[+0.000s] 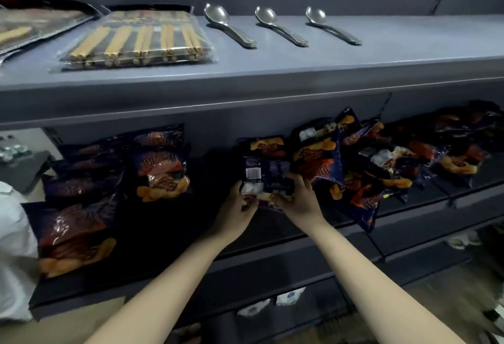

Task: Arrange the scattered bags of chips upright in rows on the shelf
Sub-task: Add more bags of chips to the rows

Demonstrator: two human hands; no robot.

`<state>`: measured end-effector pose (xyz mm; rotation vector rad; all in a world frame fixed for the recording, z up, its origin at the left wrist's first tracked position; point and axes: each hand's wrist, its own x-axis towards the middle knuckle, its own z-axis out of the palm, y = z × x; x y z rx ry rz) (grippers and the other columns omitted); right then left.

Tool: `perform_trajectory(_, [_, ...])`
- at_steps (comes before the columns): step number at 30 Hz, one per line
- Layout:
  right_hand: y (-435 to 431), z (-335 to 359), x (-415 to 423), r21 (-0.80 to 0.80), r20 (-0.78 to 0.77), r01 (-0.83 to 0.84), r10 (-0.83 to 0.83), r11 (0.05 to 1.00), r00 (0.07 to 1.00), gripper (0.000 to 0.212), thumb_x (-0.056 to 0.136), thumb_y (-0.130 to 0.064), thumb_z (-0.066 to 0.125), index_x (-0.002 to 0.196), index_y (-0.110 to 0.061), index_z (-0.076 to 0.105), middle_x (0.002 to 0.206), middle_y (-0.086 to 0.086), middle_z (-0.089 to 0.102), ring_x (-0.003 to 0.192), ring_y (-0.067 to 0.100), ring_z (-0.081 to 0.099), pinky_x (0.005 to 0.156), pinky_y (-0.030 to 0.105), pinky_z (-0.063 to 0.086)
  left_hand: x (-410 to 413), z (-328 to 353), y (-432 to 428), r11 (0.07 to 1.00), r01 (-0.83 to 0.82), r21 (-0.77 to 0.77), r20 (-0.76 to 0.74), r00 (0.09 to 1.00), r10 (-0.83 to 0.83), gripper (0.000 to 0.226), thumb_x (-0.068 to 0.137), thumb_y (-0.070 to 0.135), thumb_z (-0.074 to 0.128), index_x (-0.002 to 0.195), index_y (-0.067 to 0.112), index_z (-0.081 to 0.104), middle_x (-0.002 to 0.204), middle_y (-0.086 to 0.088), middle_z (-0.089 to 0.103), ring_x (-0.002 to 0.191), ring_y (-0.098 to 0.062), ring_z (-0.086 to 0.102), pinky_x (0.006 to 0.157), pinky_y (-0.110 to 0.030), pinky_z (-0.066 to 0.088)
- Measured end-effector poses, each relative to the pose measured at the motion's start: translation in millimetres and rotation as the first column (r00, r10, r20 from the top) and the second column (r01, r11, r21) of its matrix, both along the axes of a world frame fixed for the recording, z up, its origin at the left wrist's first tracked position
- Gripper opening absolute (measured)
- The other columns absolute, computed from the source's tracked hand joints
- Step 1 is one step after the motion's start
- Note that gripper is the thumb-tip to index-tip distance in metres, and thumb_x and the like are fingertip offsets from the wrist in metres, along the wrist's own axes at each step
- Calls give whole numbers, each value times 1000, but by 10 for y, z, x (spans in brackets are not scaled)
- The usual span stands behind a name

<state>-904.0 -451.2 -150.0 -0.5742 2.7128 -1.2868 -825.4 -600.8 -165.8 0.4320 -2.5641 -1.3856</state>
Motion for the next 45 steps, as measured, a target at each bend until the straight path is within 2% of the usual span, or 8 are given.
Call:
perform_trajectory(5, [42,18,-58,-99,125,-50,63,994,990,53,85,-26,67,129,-23,39,111,0,61,98,19,60,70,21,40,-2,30,16,983,-182,-24,-139,974,177,50,88,17,64,130,3,42,120,-7,54,109,-19,54,76,-5,32])
perform_trajectory(11, [-62,40,-47,-192,77,-162,180,968,981,53,85,-16,64,132,-21,40,124,-4,55,112,13,54,85,21,40,167,63,31,952,-296,84,-164,938,306,51,87,10,64,132,16,41,116,5,54,104,-4,50,86,-18,38])
perform_trajectory(16, [-193,14,15,-284,94,-225,261,932,961,44,85,-16,63,121,-31,43,105,-13,58,102,9,58,83,22,48,453,199,-155,863,-390,321,-269,836,478,33,88,10,63,107,35,53,110,15,54,104,-9,58,91,-35,51])
perform_trajectory(19, [-276,35,44,-275,33,-228,246,934,969,47,85,-10,62,128,-19,45,114,-1,58,107,15,56,92,29,48,601,373,-346,842,-448,301,-314,787,531,36,90,5,57,98,40,52,99,14,56,89,7,58,82,-18,50])
perform_trajectory(26, [-486,452,131,-347,-268,-347,262,871,927,43,88,-22,63,128,-16,49,126,0,49,115,12,49,94,19,40,852,789,-741,915,-398,65,-308,864,398,34,94,5,52,115,32,52,99,19,57,93,17,54,75,1,39])
perform_trajectory(32, [-781,798,327,27,41,-753,751,658,659,96,64,-73,63,145,-38,25,123,-33,40,111,-13,42,80,-1,30,918,1026,-812,986,-164,-39,-255,956,149,35,92,4,55,112,33,57,99,17,62,95,17,55,80,-2,41])
perform_trajectory(36, [-928,659,444,106,140,-829,817,549,559,94,69,-53,76,145,-33,25,135,-25,41,121,-6,41,93,8,34,933,1078,-817,991,-121,-58,-242,965,104,35,92,9,56,106,40,57,99,22,62,96,14,57,79,-2,41])
perform_trajectory(45, [-936,478,566,6,89,-749,745,663,661,52,73,-31,80,117,-36,52,103,-28,58,96,-14,54,79,0,38,1091,985,-971,996,-84,8,-300,950,82,20,94,19,54,106,33,60,102,18,67,96,6,62,80,-4,42])
